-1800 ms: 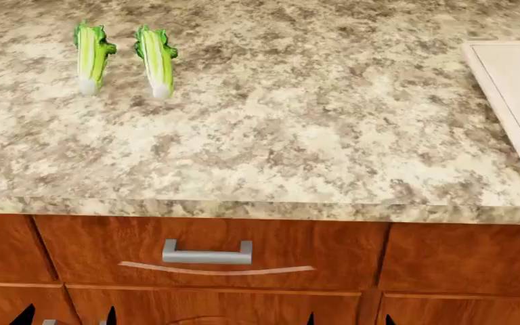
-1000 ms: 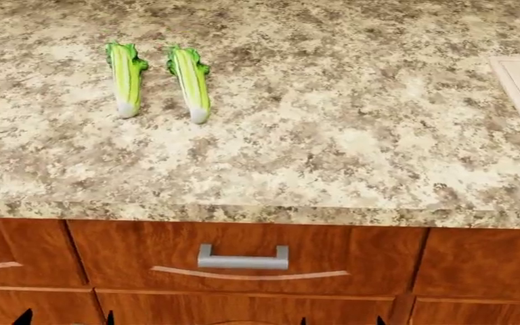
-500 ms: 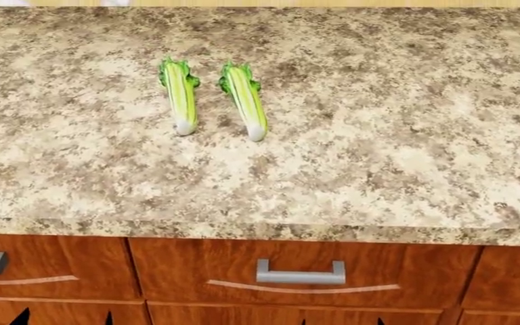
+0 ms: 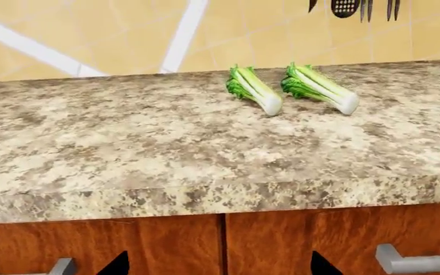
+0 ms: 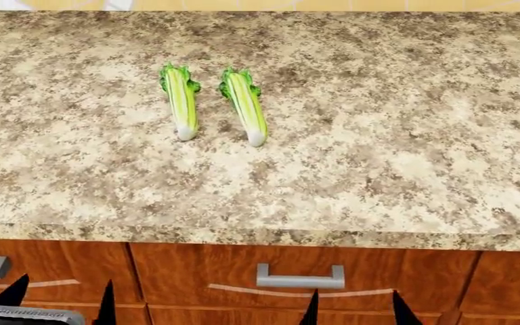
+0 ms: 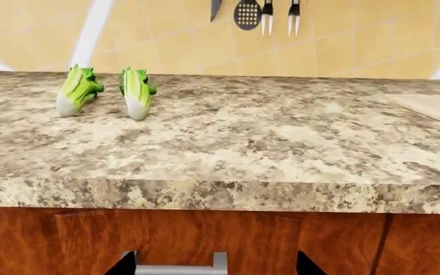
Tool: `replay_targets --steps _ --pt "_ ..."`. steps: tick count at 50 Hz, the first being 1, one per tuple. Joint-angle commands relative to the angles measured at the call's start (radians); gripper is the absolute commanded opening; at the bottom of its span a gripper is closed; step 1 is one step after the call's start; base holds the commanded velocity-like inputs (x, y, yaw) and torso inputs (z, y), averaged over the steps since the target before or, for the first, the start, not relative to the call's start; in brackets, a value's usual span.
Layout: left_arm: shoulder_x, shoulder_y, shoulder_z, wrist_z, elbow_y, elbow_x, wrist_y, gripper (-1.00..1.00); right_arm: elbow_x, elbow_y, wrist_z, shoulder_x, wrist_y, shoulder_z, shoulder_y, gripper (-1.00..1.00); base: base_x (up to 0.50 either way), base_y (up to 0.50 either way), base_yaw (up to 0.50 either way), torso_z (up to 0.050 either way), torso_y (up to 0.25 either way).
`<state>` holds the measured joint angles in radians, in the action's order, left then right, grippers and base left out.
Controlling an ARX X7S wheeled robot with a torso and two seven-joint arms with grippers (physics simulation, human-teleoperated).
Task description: Place the celery and the celery on separate cutting boards.
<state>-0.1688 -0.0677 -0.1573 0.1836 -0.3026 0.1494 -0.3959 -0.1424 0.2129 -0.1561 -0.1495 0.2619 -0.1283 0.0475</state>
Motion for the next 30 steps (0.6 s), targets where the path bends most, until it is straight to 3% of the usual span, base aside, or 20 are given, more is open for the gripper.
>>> replay_targets --steps 1,5,7,12,13,20,26,30 --pt "-0.057 -0.202 0.106 -0.035 -0.399 0.193 -0.561 1.0 -0.146 0.393 0.023 -0.096 0.552 0.099 0.167 1.0 0.0 0.0 0.0 0.0 0.0" --pt "-0.08 -0.315 0.166 -0.034 -0.442 0.247 -0.713 1.0 -0.251 0.523 0.032 -0.13 0.773 0.182 0.283 1.0 0.0 0.0 0.0 0.0 0.0" --pt "-0.104 -0.412 0.216 -0.043 -0.451 0.289 -0.824 1.0 -0.357 0.57 0.052 -0.141 0.967 0.285 0.41 1.0 0.0 0.0 0.0 0.0 0.0" --pt "-0.107 -0.527 0.315 -0.054 -0.442 0.348 -0.964 1.0 -0.413 0.589 0.051 -0.168 1.13 0.319 0.539 1.0 0.0 0.0 0.0 0.0 0.0" --pt "-0.087 -0.538 0.354 -0.049 -0.444 0.36 -0.987 1.0 -0.423 0.592 0.053 -0.165 1.145 0.337 0.556 1.0 0.0 0.0 0.0 0.0 0.0" --pt "-0.123 -0.601 0.34 -0.058 -0.408 0.38 -1.074 1.0 -0.406 0.564 0.047 -0.207 1.141 0.291 0.562 1.0 0.0 0.0 0.0 0.0 0.0" --pt "-0.13 -0.597 0.334 -0.053 -0.407 0.379 -1.061 1.0 -0.41 0.557 0.047 -0.21 1.135 0.294 0.561 1.0 0.0 0.0 0.0 0.0 0.0" --pt "-0.156 -0.631 0.295 -0.04 -0.391 0.369 -1.07 1.0 -0.404 0.519 0.054 -0.226 1.118 0.314 0.583 1.0 0.41 0.14 0.0 0.0 0.0"
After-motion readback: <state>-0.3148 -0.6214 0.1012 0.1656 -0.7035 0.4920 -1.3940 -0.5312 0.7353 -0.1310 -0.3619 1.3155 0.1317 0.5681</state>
